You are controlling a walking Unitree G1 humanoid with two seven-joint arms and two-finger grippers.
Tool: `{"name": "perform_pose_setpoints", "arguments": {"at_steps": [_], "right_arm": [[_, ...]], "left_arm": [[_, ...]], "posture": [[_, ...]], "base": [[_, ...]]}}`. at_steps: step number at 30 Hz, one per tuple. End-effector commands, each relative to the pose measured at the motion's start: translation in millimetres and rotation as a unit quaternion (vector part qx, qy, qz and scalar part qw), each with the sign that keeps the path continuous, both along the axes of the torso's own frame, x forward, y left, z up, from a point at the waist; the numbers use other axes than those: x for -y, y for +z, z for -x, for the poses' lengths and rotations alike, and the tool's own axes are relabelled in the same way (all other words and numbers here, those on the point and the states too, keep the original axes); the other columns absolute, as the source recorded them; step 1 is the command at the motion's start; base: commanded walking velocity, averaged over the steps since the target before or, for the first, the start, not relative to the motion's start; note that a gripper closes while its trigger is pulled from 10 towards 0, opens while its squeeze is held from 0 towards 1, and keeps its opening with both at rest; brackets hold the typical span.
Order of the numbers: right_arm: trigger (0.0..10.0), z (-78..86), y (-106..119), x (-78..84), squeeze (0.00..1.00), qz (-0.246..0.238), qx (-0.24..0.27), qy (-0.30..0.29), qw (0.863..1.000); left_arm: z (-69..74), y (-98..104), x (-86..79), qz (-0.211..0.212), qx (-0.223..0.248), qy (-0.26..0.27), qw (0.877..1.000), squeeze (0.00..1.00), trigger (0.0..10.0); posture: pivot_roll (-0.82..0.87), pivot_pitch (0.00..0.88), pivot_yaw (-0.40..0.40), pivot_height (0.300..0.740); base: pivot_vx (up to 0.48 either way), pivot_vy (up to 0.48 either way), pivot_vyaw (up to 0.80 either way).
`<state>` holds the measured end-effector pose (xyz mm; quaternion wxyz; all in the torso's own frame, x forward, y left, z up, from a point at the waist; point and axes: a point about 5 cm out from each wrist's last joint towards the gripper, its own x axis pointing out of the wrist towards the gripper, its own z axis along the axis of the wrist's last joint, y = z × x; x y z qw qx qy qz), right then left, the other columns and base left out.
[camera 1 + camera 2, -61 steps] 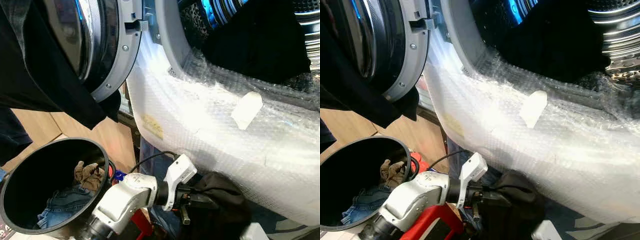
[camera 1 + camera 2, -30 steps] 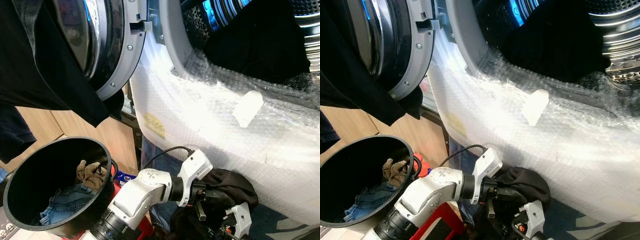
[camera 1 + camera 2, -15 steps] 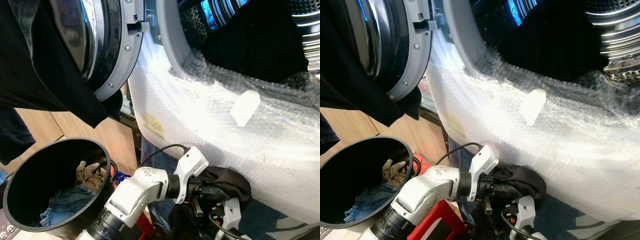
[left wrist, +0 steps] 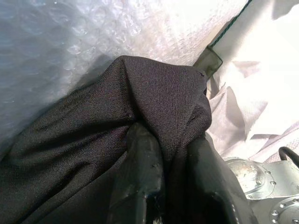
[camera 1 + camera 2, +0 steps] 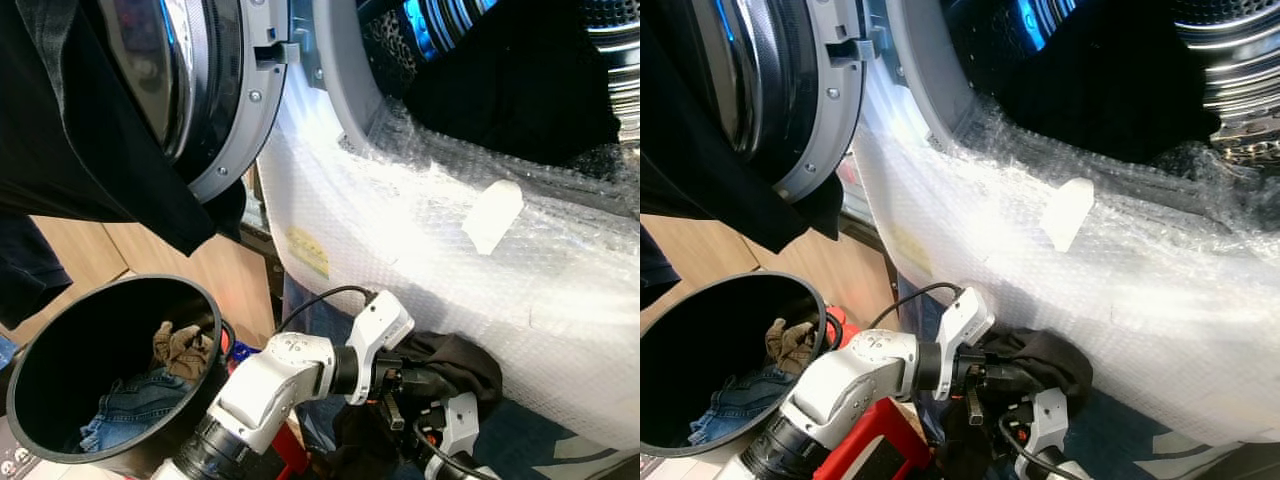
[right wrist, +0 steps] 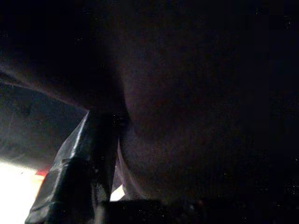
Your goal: Clothes washing
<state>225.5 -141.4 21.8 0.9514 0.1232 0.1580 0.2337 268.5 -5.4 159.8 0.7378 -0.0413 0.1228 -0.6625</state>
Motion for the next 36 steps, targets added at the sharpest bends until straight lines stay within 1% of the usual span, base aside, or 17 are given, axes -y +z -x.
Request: {"name": "perform_pose_setpoints", "arguments": {"at_steps": [1,5,10,14,16,18,21,23,27,32,33,34,35,36], "right_arm": [[0.0,-5.2,8.7,-3.8,0.00,-0.007,0.029,0.007,1.000],[0.0,-5.6,8.7,-2.2,0.00,-0.007,0.028,0.007,1.000],[0.0,-2.3,12.0,-1.1,0.00,-0.006,0.039,0.013,0.999],[0.0,-0.4,11.2,-1.2,0.00,-0.005,0.040,0.011,0.999],[0.0,3.0,10.8,-2.6,0.00,-0.015,0.037,0.015,0.999],[0.0,4.2,10.4,-2.6,0.00,-0.014,0.036,0.016,0.999],[0.0,7.9,9.2,-3.1,0.00,-0.013,0.031,0.021,0.999],[0.0,10.7,6.6,-4.8,0.00,-0.011,0.028,0.023,0.999],[0.0,10.7,5.3,-7.5,0.00,-0.025,0.023,0.026,0.999],[0.0,11.0,10.2,-9.3,0.00,-0.024,0.031,0.033,0.999],[0.0,11.9,11.7,-9.6,0.00,-0.028,0.033,0.035,0.998],[0.0,13.0,12.6,-10.3,0.00,-0.031,0.034,0.038,0.998],[0.0,13.7,12.4,-11.5,0.00,-0.034,0.034,0.039,0.998],[0.0,14.1,12.0,-12.3,0.00,-0.035,0.034,0.040,0.998]], "left_arm": [[9.0,7.6,8.0,0.013,0.008,-0.032,0.999,0.00,0.0],[7.6,7.4,5.6,0.010,0.010,-0.028,1.000,0.00,0.0],[5.4,12.5,1.7,0.015,0.018,-0.025,0.999,0.00,0.0],[5.5,12.0,1.7,0.013,0.021,-0.028,0.999,0.00,0.0],[5.0,14.6,3.1,0.014,0.027,-0.031,0.999,0.00,0.0],[4.8,16.4,3.5,0.016,0.029,-0.032,0.999,0.00,0.0],[5.3,19.5,3.7,0.022,0.032,-0.035,0.999,0.00,0.0],[5.2,18.7,1.9,0.019,0.034,-0.033,0.999,0.00,0.0],[5.2,19.2,-0.4,0.017,0.035,-0.031,0.999,0.00,0.0],[9.2,18.3,-2.1,0.015,0.040,-0.031,0.999,0.00,0.0],[9.3,17.6,-2.4,0.012,0.044,-0.029,0.999,0.00,1.1],[8.1,16.5,-3.2,0.006,0.047,-0.022,0.999,0.00,4.8],[6.1,15.2,-5.9,-0.001,0.050,-0.015,0.999,0.00,10.0],[4.6,14.3,-7.8,-0.005,0.051,-0.010,0.999,0.00,10.0]], "posture": [[-0.09,0.112,0.047,0.740],[-0.09,0.106,0.048,0.740],[-0.12,0.093,0.059,0.740],[-0.12,0.083,0.060,0.740],[-0.12,0.069,0.061,0.740],[-0.12,0.063,0.060,0.740],[-0.13,0.056,0.058,0.740],[-0.12,0.042,0.060,0.740],[-0.10,0.031,0.061,0.740],[-0.12,0.036,0.054,0.740],[-0.12,0.036,0.054,0.740],[-0.11,0.043,0.055,0.740],[-0.10,0.047,0.065,0.740],[-0.10,0.047,0.065,0.740]], "base": [[0.000,0.000,0.00],[0.000,0.000,0.00],[0.000,0.000,0.00],[0.000,0.000,0.00],[0.000,0.000,0.00],[0.000,0.000,0.00],[0.000,0.000,0.00],[0.000,0.000,0.00],[0.000,0.000,0.00],[0.000,0.000,0.00],[0.000,0.000,0.00],[0.000,0.000,0.00],[0.000,0.000,0.00],[0.000,0.000,0.00]]}}
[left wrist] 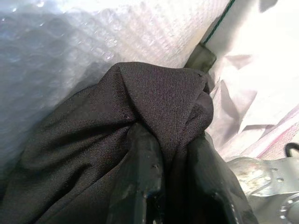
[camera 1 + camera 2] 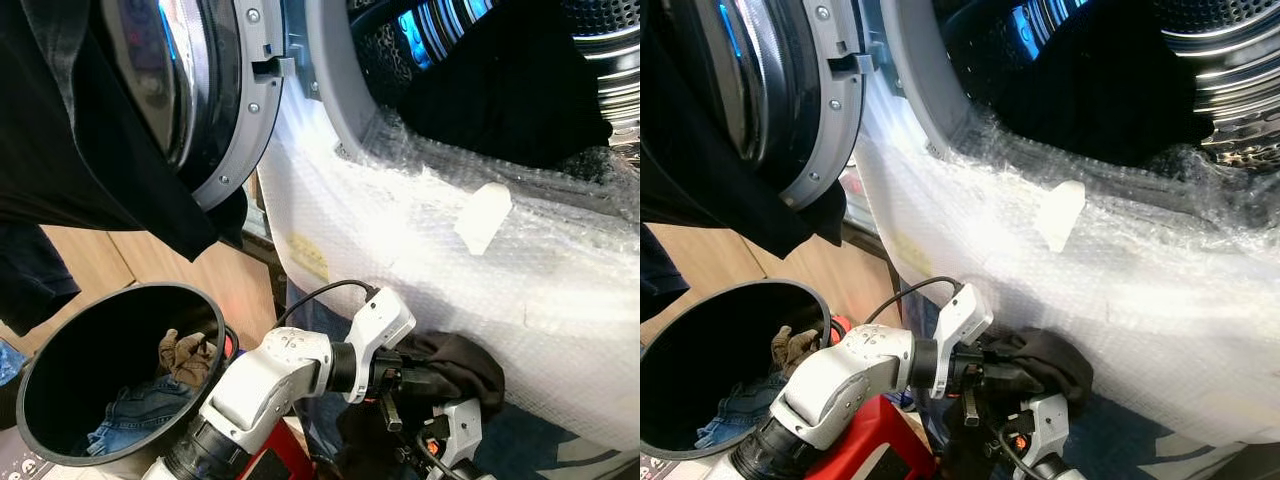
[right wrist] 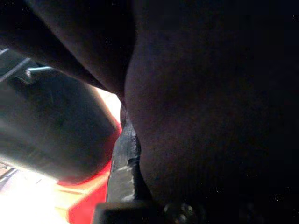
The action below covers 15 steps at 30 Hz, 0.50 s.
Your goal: Clothes washing
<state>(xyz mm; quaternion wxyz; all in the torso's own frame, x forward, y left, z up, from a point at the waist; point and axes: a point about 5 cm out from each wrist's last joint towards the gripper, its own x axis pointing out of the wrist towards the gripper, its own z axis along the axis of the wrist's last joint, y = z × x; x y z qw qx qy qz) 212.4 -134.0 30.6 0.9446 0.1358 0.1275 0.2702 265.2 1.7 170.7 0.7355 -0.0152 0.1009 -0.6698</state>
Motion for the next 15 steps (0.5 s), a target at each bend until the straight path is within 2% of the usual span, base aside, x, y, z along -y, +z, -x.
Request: {"name": "perform_pose_setpoints", "arguments": {"at_steps": [1,5,6,9,11,15], "right_arm": [[0.0,0.4,2.4,-6.5,0.00,-0.013,0.005,0.008,1.000],[0.0,-2.7,0.6,-12.3,0.00,-0.020,0.005,0.012,1.000],[0.0,-3.0,0.9,-15.6,0.00,-0.021,0.005,0.015,1.000],[0.0,-3.4,1.4,-17.5,0.00,-0.030,0.003,0.021,0.999],[0.0,-3.1,1.3,-19.8,0.00,-0.027,0.002,0.034,0.999],[0.0,-2.1,-2.7,-20.0,0.00,-0.023,-0.003,0.038,0.999]], "left_arm": [[-0.5,3.0,-5.0,-0.008,0.020,0.008,1.000,0.00,10.0],[1.4,3.9,-14.8,-0.020,0.026,0.008,0.999,0.04,10.0],[2.7,4.0,-18.5,-0.020,0.022,0.010,0.999,1.00,10.0],[2.2,2.6,-21.9,-0.028,0.020,0.019,0.999,1.00,10.0],[-0.9,1.4,-31.7,-0.041,0.021,0.044,0.998,1.00,10.0],[2.6,-0.8,-44.1,-0.059,0.020,0.052,0.997,1.00,10.0]], "posture": [[-0.08,0.057,0.085,0.740],[-0.06,0.053,0.086,0.740],[-0.04,0.060,0.086,0.740],[-0.03,0.058,0.077,0.740],[-0.02,0.066,0.074,0.740],[0.00,0.054,0.075,0.740]], "base": [[0.000,0.000,0.00],[0.000,0.000,0.00],[0.000,0.000,0.00],[0.000,0.000,0.00],[0.000,0.000,0.00],[0.000,0.000,0.00]]}}
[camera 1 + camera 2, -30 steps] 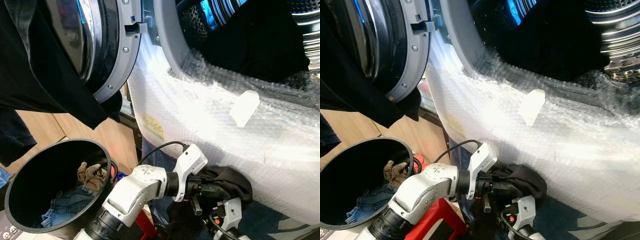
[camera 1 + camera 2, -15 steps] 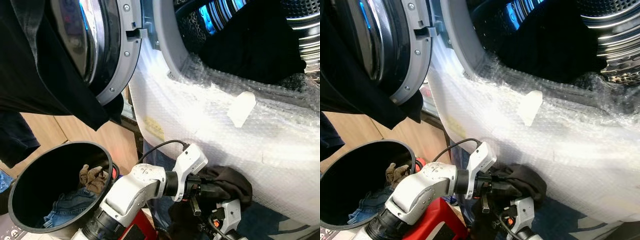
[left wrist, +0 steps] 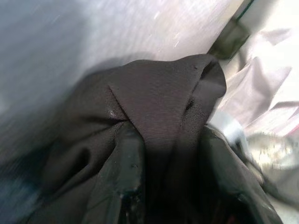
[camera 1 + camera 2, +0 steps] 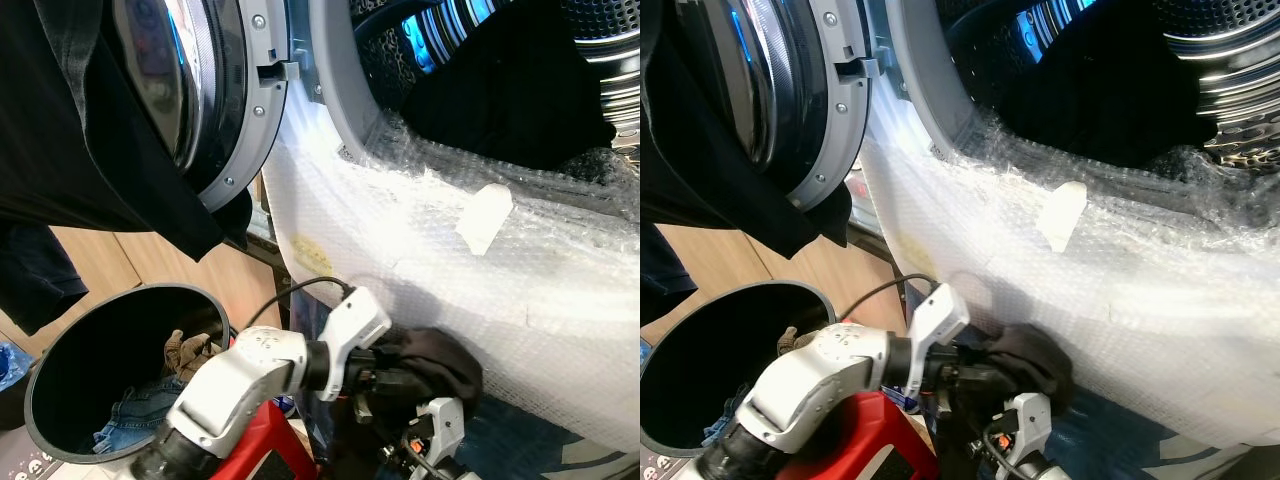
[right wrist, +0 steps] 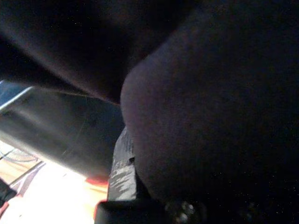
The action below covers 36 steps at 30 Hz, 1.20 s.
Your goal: Clothes washing
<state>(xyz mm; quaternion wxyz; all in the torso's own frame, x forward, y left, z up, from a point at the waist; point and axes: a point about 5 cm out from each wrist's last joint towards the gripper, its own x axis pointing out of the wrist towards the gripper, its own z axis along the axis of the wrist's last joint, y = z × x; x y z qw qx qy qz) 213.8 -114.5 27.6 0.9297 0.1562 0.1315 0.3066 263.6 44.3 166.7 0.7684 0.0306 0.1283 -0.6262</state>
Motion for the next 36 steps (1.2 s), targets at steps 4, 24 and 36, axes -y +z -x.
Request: {"name": "perform_pose_setpoints", "arguments": {"at_steps": [4,24,36], "right_arm": [[0.0,1.9,3.4,-2.8,0.00,-0.002,0.014,0.022,1.000],[0.0,17.7,12.6,18.8,0.00,-0.013,0.018,0.104,0.994],[0.0,12.4,29.0,12.1,0.00,-0.036,0.045,0.121,0.991]], "left_arm": [[6.4,9.6,-15.3,-0.009,0.011,0.004,1.000,1.00,10.0],[-29.1,-41.2,-81.0,-0.078,-0.052,0.293,0.951,0.00,10.0],[-64.3,-81.2,-120.2,-0.084,-0.093,0.483,0.867,0.00,10.0]], "posture": [[-0.02,0.079,0.082,0.740],[0.02,0.087,0.047,0.740],[-0.01,0.093,0.038,0.740]], "base": [[0.000,0.000,0.00],[0.000,0.000,0.00],[0.000,0.000,0.00]]}}
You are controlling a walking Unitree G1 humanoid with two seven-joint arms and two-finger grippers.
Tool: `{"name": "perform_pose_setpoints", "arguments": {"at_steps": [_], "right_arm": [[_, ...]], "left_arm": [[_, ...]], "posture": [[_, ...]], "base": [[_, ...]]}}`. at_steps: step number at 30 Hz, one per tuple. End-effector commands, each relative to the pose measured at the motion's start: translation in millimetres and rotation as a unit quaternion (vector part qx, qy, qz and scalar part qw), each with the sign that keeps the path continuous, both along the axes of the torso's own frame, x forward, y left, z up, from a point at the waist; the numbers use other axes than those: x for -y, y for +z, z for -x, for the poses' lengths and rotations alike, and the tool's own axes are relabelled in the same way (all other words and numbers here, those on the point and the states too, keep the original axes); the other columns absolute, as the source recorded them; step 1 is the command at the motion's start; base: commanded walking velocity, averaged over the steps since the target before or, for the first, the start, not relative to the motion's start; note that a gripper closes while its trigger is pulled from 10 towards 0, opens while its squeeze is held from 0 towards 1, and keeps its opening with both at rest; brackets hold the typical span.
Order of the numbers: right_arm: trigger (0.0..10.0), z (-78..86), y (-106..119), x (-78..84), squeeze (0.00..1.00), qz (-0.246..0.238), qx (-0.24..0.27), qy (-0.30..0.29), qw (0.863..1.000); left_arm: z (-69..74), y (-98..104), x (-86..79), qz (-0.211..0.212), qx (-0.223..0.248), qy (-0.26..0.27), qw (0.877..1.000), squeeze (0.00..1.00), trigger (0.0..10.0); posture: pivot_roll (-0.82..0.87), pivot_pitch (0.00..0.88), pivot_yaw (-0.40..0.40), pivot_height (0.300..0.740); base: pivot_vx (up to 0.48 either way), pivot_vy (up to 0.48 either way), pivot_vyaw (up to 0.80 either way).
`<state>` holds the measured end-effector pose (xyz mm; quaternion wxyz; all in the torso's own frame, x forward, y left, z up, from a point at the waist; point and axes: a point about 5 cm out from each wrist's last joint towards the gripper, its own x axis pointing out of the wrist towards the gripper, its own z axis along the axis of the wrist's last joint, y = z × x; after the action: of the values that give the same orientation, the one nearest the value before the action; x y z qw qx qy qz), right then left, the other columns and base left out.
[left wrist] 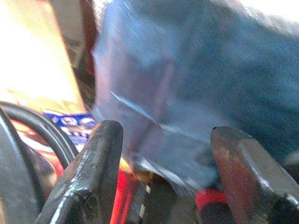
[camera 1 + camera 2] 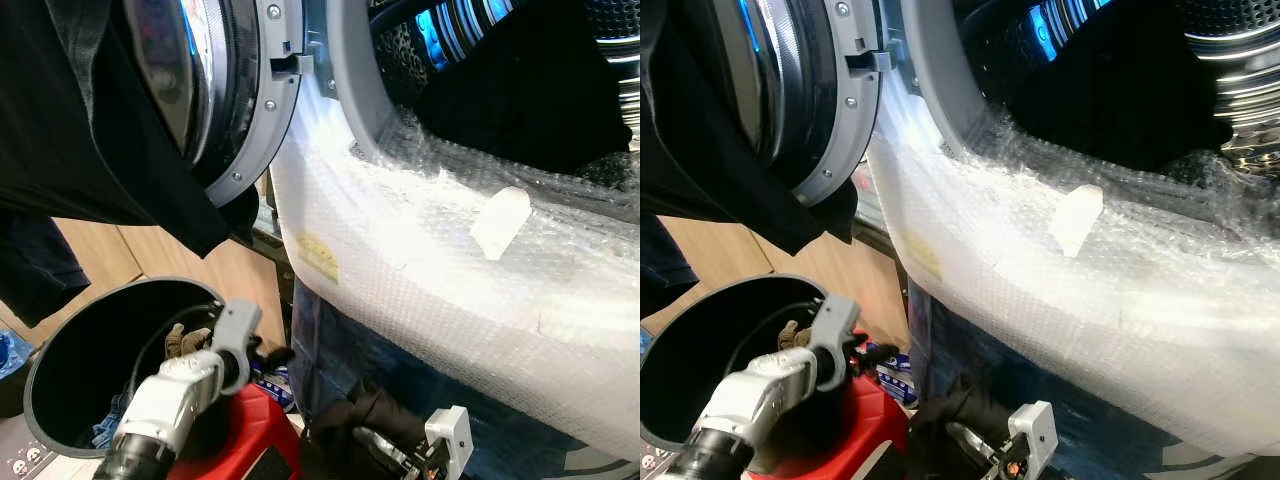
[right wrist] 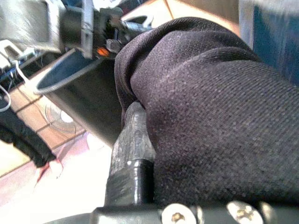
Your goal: Clothes washing
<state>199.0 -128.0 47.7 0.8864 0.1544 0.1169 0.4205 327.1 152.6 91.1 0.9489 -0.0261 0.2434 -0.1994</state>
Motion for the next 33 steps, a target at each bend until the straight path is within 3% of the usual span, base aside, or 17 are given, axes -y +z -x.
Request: {"name": "perform_pose_setpoints", "arguments": {"at_steps": [1,8,11,16,18,20,25,27,29,31,32,33], "right_arm": [[0.0,-3.6,13.2,-1.9,0.00,-0.023,0.023,0.004,0.999],[0.0,-10.4,32.6,-0.7,0.00,-0.044,0.052,0.008,0.998],[0.0,-10.7,34.5,0.0,0.00,-0.046,0.051,0.021,0.997],[0.0,-12.6,45.1,0.6,0.00,-0.062,0.065,0.019,0.996],[0.0,-14.3,67.9,-0.5,0.00,-0.112,0.096,0.020,0.989],[0.0,-13.6,71.6,-0.5,0.00,-0.117,0.102,0.023,0.988],[0.0,-2.5,74.1,0.3,0.00,-0.107,0.107,0.046,0.987],[0.0,10.2,69.7,0.5,0.00,-0.098,0.094,0.071,0.988],[0.0,25.6,65.4,1.9,0.00,-0.088,0.075,0.089,0.989],[0.0,27.7,65.2,2.2,0.00,-0.087,0.072,0.090,0.989],[0.0,32.9,65.4,3.7,0.00,-0.085,0.065,0.092,0.990],[0.0,34.4,65.1,4.5,0.00,-0.084,0.062,0.090,0.990]], "left_arm": [[-2.0,-6.7,-15.1,-0.009,-0.007,0.048,0.999,0.00,10.0],[-1.1,-13.5,-19.8,0.005,-0.022,0.080,0.997,0.00,10.0],[1.5,-23.3,-11.0,0.048,-0.052,0.085,0.994,0.00,10.0],[6.3,-26.6,0.2,0.040,-0.045,0.052,0.997,0.00,10.0],[6.0,-18.6,9.4,-0.057,0.054,-0.007,0.997,0.00,10.0],[6.3,-16.6,12.2,-0.084,0.087,-0.020,0.992,0.00,10.0],[6.1,-11.2,14.4,-0.070,0.142,0.024,0.987,0.00,10.0],[6.4,1.2,16.4,-0.089,0.200,0.023,0.976,0.00,10.0],[9.7,21.0,15.9,-0.070,0.264,0.051,0.961,0.00,10.0],[10.9,23.5,15.5,-0.073,0.273,0.053,0.958,0.00,10.0],[17.4,28.3,16.1,-0.088,0.310,0.047,0.946,0.00,10.0],[21.0,30.1,16.4,-0.089,0.322,0.046,0.941,0.00,10.0]], "posture": [[-0.01,0.096,0.037,0.740],[0.00,0.096,0.024,0.740],[0.00,0.099,0.020,0.740],[0.00,0.104,0.014,0.740],[0.00,0.104,0.016,0.740],[0.00,0.103,0.018,0.740],[-0.02,0.102,0.025,0.740],[-0.02,0.105,0.022,0.740],[-0.03,0.110,0.022,0.740],[-0.03,0.110,0.022,0.740],[-0.03,0.111,0.024,0.740],[-0.04,0.114,0.024,0.740]], "base": [[0.000,0.000,0.00],[0.000,0.000,0.00],[0.000,0.000,0.00],[0.000,0.000,0.00],[0.000,0.000,0.00],[0.000,0.000,0.00],[0.000,0.000,0.00],[0.000,0.000,0.00],[0.000,0.000,0.00],[0.000,0.000,0.00],[0.000,0.000,0.00],[0.000,0.000,0.00]]}}
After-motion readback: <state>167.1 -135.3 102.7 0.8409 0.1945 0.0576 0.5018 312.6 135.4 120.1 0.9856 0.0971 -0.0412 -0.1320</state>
